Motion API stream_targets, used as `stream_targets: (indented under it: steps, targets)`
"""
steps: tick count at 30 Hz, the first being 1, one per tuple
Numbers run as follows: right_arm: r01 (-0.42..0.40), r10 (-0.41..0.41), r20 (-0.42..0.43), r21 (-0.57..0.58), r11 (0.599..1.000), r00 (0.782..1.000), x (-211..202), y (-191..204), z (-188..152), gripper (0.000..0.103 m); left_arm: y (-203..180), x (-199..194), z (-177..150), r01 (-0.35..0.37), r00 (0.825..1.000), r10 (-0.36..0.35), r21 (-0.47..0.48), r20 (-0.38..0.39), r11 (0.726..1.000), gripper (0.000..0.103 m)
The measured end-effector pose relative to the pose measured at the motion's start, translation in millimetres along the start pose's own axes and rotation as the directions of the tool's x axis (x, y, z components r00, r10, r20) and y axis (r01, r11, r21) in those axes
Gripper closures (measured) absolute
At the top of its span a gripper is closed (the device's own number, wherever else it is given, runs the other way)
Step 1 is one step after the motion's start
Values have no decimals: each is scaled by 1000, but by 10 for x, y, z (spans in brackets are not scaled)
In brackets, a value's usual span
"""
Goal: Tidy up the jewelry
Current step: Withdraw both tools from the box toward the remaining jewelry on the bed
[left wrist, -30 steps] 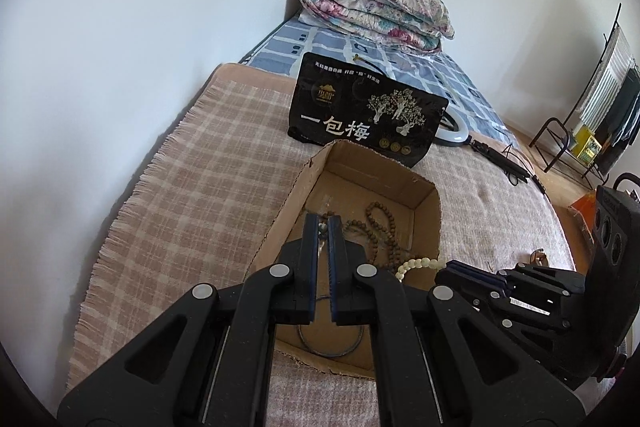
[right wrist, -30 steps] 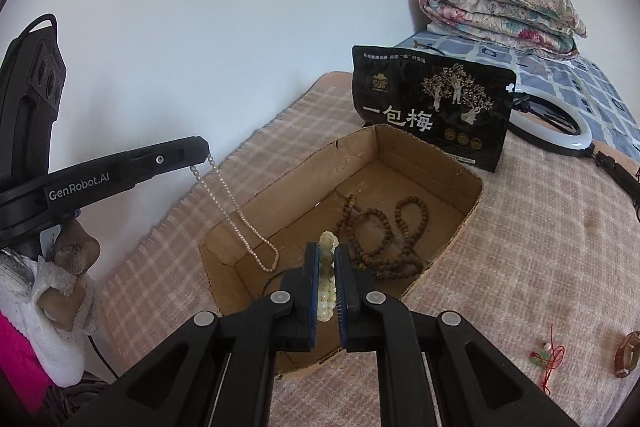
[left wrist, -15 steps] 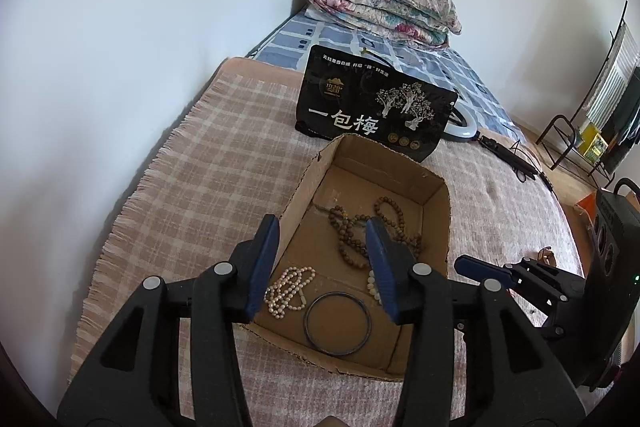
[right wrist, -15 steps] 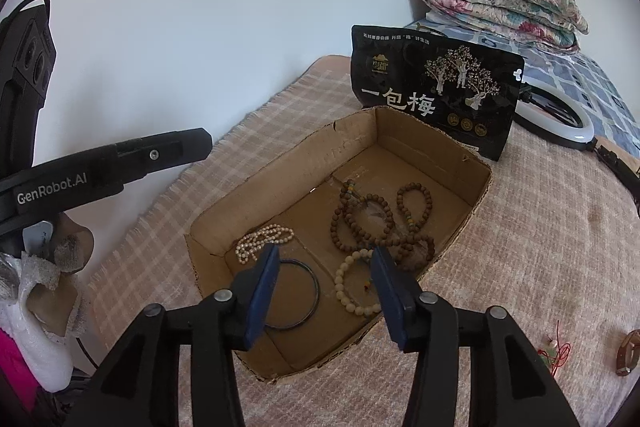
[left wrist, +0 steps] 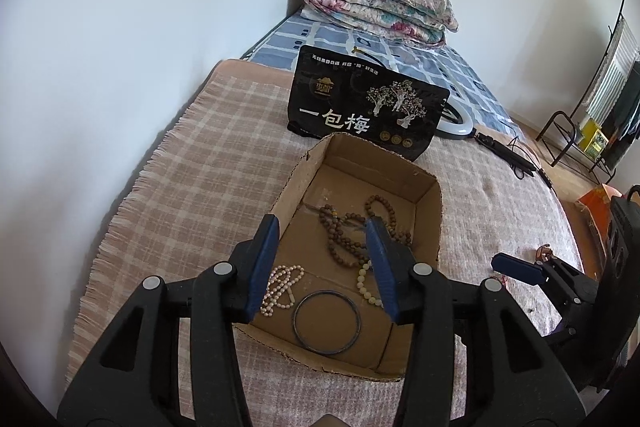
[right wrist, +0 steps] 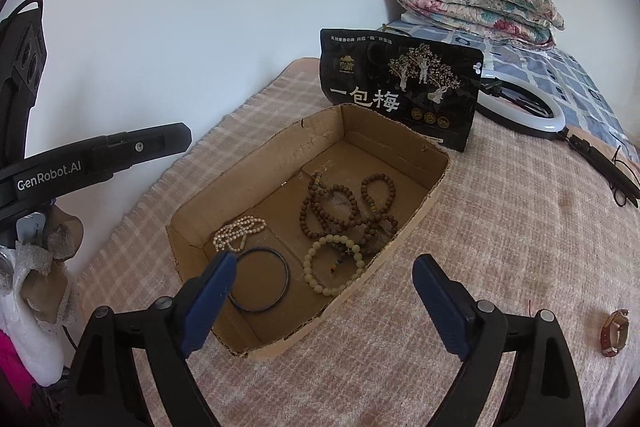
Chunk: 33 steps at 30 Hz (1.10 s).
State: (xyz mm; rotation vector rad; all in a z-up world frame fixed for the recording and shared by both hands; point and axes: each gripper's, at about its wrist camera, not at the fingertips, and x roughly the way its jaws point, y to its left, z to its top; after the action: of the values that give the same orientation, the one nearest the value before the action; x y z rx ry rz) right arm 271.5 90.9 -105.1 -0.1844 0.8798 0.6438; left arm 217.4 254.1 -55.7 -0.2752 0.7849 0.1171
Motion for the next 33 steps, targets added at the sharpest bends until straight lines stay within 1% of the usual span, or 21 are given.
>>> stream_targets:
  steps: [1, 2, 3, 4, 11, 15, 19, 24, 33]
  targets:
    - [9, -9, 0, -1, 1000, 1000, -18, -12, -4, 11, -20, -8, 3, 2, 1000, -2, -1, 3, 1000, 50]
    - [22, -22, 1, -2, 1000, 1000, -40, -24, -11, 8, -38, -17, 6, 5, 1000, -5, -3, 9, 1000, 42]
    - [38, -38, 6, -3, 999, 999, -66, -39, -19, 4, -60, -33, 11, 8, 1000, -8, -5, 19, 1000, 38]
    - [54, -54, 12, -2, 999, 998, -93, -56, -29, 1, -83, -49, 17, 12, 1000, -12, -5, 26, 1000, 37]
    - [107, -108, 22, 38, 994, 994, -293, -305, -107, 0, -293, -70, 28, 34, 999, -34, 25, 33, 999, 37]
    - [151, -154, 27, 73, 986, 988, -451, -513, -161, 0, -417, -64, 7, 46, 999, -47, 43, 27, 998, 37]
    - [179, -184, 36, 125, 976, 982, -643, -786, -220, 0, -544, -45, -13, 62, 998, -63, 53, 18, 997, 36]
    - [206, -224, 65, 209, 956, 973, -924, -1167, -262, 0, -701, -11, -28, 87, 996, -88, 51, 5, 995, 36]
    - [255, -286, 50, 330, 909, 957, -1247, -1802, -409, 0, -1128, 136, -156, 131, 991, -127, 94, -42, 987, 36]
